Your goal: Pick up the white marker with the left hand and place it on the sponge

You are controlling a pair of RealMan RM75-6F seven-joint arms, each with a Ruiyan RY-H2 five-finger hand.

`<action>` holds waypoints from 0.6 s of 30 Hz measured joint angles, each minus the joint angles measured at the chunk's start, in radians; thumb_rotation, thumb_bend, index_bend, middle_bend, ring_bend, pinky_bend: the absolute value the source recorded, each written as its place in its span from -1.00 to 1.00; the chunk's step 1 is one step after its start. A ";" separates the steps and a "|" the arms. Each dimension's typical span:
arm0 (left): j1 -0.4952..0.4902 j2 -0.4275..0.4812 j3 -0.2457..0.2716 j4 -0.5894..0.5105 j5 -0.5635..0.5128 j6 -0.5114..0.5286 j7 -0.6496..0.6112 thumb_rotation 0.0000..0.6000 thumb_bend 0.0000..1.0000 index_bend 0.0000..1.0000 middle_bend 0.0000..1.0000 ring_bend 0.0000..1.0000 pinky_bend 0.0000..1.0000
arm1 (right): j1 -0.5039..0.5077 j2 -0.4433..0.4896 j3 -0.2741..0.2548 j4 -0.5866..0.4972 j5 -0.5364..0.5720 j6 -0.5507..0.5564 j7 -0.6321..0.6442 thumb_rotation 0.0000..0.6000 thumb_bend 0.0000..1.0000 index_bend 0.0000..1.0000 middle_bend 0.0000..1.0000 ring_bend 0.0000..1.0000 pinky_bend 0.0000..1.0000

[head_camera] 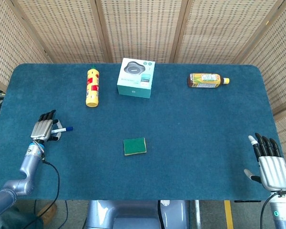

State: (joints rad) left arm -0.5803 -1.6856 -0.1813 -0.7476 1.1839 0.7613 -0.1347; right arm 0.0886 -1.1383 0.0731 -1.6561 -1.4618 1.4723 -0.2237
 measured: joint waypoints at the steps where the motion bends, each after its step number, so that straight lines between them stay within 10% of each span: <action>1: 0.000 -0.001 -0.001 0.001 0.000 0.000 -0.001 1.00 -0.20 0.20 -1.00 -1.00 -1.00 | 0.000 0.000 0.000 0.000 0.000 0.000 0.001 1.00 -1.00 -0.90 -1.00 -1.00 -1.00; 18: 0.000 0.061 -0.013 -0.163 0.047 0.099 0.000 1.00 -0.19 0.28 -1.00 -1.00 -1.00 | 0.000 0.004 0.002 -0.004 0.005 -0.003 0.005 1.00 -1.00 -0.90 -1.00 -1.00 -1.00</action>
State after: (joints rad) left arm -0.5798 -1.6247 -0.1947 -0.9102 1.2309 0.8606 -0.1349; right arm 0.0884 -1.1341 0.0754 -1.6598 -1.4566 1.4697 -0.2183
